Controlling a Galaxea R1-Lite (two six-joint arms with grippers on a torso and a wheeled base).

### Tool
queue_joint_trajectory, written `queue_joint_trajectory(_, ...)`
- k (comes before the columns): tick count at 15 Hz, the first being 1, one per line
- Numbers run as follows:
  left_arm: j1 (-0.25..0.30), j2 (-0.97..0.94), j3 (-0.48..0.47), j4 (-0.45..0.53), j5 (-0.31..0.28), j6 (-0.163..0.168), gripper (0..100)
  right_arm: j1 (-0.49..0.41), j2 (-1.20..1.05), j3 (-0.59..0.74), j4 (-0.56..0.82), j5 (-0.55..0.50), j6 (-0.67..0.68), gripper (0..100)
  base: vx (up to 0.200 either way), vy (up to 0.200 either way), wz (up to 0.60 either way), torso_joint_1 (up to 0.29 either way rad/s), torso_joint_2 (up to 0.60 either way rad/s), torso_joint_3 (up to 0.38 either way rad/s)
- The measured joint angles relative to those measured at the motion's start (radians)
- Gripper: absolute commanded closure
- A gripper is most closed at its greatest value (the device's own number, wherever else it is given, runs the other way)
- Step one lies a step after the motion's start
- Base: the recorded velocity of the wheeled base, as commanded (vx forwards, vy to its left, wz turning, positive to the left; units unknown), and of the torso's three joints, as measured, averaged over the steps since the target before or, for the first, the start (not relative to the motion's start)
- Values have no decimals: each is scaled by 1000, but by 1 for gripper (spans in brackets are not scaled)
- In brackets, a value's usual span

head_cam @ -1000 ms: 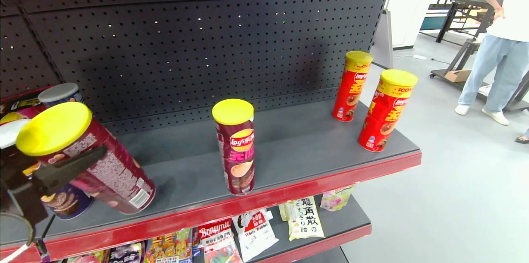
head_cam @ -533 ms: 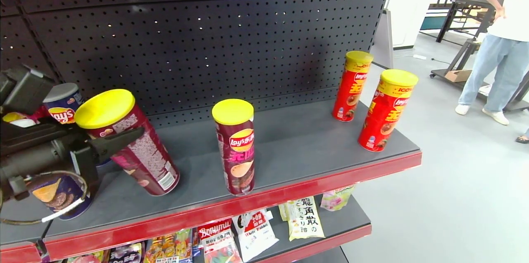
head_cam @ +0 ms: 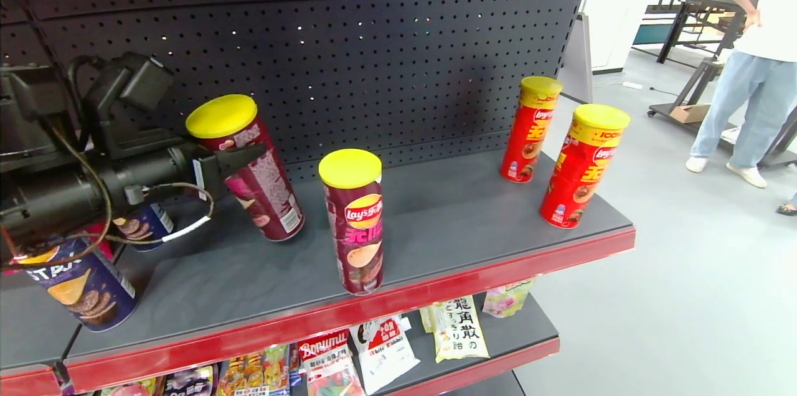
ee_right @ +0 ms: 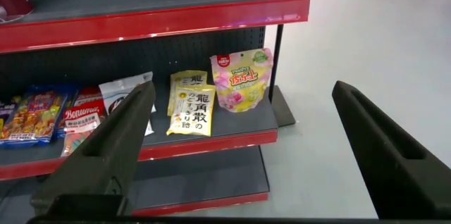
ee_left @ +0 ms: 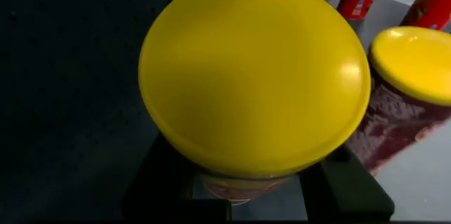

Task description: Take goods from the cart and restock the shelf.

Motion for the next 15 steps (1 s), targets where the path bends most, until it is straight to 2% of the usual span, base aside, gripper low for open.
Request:
queue_joint_trajectory(7, -51, 205, -180, -11, 22, -3, 100, 0, 1, 0, 0, 0, 0, 0, 0, 0, 0, 0, 0, 0)
queue_joint_trajectory(11, -89, 282, -246, -11, 38, -25, 100, 0, 1, 0, 0, 0, 0, 0, 0, 0, 0, 0, 0, 0)
queue_joint_trajectory(15, -100, 339, -298, -11, 40, -26, 100, 0, 1, 0, 0, 0, 0, 0, 0, 0, 0, 0, 0, 0)
